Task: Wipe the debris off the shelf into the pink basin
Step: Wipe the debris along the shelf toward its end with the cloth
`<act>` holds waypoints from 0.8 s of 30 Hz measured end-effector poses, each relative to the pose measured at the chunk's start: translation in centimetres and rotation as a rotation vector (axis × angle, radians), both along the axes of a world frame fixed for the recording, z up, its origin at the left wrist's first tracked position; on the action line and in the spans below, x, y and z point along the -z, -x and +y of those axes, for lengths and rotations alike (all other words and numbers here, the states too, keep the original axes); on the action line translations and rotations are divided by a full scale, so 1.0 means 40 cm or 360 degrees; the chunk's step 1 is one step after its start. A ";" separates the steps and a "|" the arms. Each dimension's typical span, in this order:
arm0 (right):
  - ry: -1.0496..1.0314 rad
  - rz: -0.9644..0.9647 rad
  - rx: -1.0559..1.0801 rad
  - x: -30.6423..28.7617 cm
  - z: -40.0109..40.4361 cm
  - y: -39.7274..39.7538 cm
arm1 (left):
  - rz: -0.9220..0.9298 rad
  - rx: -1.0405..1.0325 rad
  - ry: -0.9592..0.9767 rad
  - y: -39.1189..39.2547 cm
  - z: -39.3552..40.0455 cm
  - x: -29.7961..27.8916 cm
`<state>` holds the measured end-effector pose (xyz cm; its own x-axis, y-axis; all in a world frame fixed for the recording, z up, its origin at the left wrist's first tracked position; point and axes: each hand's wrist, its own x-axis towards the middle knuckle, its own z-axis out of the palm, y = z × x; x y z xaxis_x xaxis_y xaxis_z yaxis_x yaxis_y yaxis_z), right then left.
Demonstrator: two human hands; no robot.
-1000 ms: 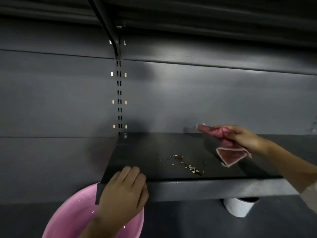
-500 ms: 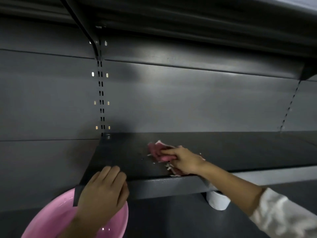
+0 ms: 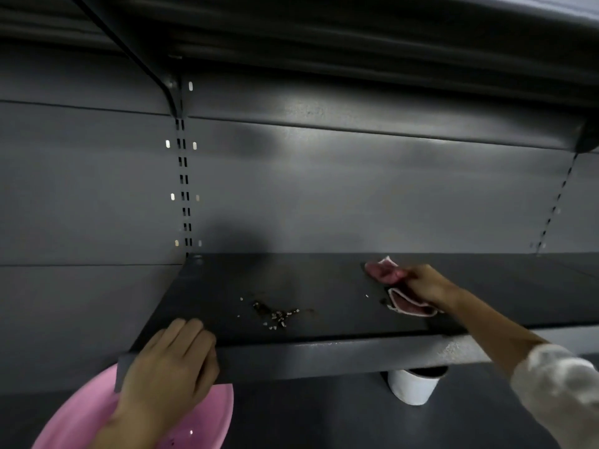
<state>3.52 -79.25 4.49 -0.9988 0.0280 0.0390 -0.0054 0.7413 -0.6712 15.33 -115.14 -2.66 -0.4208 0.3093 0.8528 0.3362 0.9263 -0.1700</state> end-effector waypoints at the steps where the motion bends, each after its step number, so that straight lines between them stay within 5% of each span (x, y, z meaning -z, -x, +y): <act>1: -0.0134 0.0037 -0.0015 0.013 -0.014 0.005 | 0.0005 -0.0016 -0.0004 0.000 0.001 -0.001; 13: 0.0025 0.0483 -0.0778 0.017 -0.312 -0.071 | -0.0053 0.0023 0.0007 -0.006 -0.004 -0.003; 18: 0.0207 0.0340 -0.0315 -0.032 -0.061 0.050 | -0.0066 0.0033 0.0036 -0.012 -0.007 -0.008; 21: -0.0230 -0.0003 -0.0312 0.019 0.070 0.087 | -0.0085 0.0033 0.0028 -0.012 -0.004 -0.007; 24: -0.0516 0.0156 -0.0315 0.054 0.044 0.093 | -0.0103 -0.0012 0.0035 -0.013 -0.004 -0.004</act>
<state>-0.19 -77.50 2.33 -0.9748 -0.1944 0.1097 -0.2222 0.8930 -0.3915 15.84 -115.30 -2.51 -0.4772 0.3241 0.8168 0.3402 0.9252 -0.1684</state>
